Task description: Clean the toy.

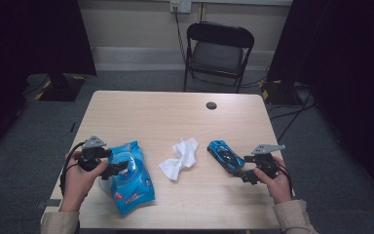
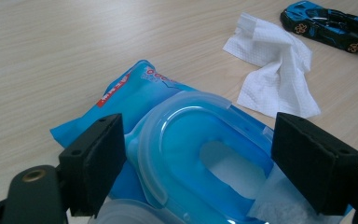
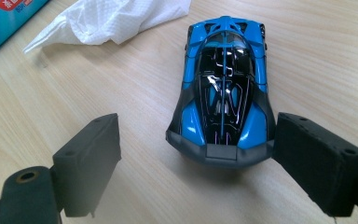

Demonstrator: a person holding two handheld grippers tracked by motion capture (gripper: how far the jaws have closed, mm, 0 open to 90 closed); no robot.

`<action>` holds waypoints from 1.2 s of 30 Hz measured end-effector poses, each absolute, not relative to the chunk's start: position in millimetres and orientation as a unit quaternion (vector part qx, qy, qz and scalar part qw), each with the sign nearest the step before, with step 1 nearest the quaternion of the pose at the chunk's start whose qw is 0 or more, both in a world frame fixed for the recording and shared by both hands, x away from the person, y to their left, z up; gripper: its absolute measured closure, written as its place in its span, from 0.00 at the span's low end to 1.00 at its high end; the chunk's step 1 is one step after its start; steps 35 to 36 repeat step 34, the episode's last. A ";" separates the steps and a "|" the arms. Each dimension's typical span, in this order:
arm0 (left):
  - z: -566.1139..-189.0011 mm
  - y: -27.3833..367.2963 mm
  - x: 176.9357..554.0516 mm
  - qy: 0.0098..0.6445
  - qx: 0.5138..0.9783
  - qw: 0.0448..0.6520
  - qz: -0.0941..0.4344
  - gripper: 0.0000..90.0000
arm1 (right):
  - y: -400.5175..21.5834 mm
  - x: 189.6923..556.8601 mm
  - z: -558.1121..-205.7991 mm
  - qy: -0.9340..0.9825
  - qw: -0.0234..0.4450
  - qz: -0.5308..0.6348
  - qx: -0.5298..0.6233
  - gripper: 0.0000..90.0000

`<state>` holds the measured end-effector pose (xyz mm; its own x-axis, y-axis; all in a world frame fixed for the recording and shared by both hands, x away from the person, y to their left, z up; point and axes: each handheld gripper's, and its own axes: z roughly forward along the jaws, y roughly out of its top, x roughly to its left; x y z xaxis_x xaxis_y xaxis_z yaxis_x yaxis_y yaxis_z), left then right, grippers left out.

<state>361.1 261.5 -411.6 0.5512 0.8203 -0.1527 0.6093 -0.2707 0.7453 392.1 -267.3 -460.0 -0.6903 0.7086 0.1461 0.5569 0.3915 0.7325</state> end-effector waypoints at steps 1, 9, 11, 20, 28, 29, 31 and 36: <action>-412.3 263.8 359.1 0.456 0.784 0.400 0.132 0.19 | -268.0 391.3 -460.3 0.829 0.095 0.397 0.382 0.16; -416.2 268.2 351.4 0.453 0.786 0.400 0.131 0.19 | -272.1 385.9 -467.6 0.830 0.091 0.392 0.387 0.16; -417.4 269.4 349.7 0.454 0.784 0.402 0.130 0.19 | -273.1 385.0 -467.8 0.829 0.091 0.393 0.388 0.16; -423.2 277.2 341.8 0.455 0.782 0.406 0.130 0.19 | -277.1 380.8 -473.2 0.830 0.092 0.389 0.388 0.16; -429.3 282.8 336.0 0.455 0.780 0.412 0.123 0.19 | -277.5 378.4 -480.5 0.838 0.090 0.379 0.382 0.16; -429.3 283.7 335.2 0.456 0.779 0.412 0.125 0.19 | -277.1 378.3 -481.6 0.840 0.091 0.378 0.379 0.16; -430.6 286.1 331.5 0.454 0.781 0.410 0.124 0.19 | -276.8 377.8 -483.1 0.842 0.095 0.374 0.377 0.16; -431.5 287.4 329.7 0.454 0.782 0.409 0.123 0.19 | -277.9 377.7 -484.5 0.841 0.091 0.378 0.377 0.16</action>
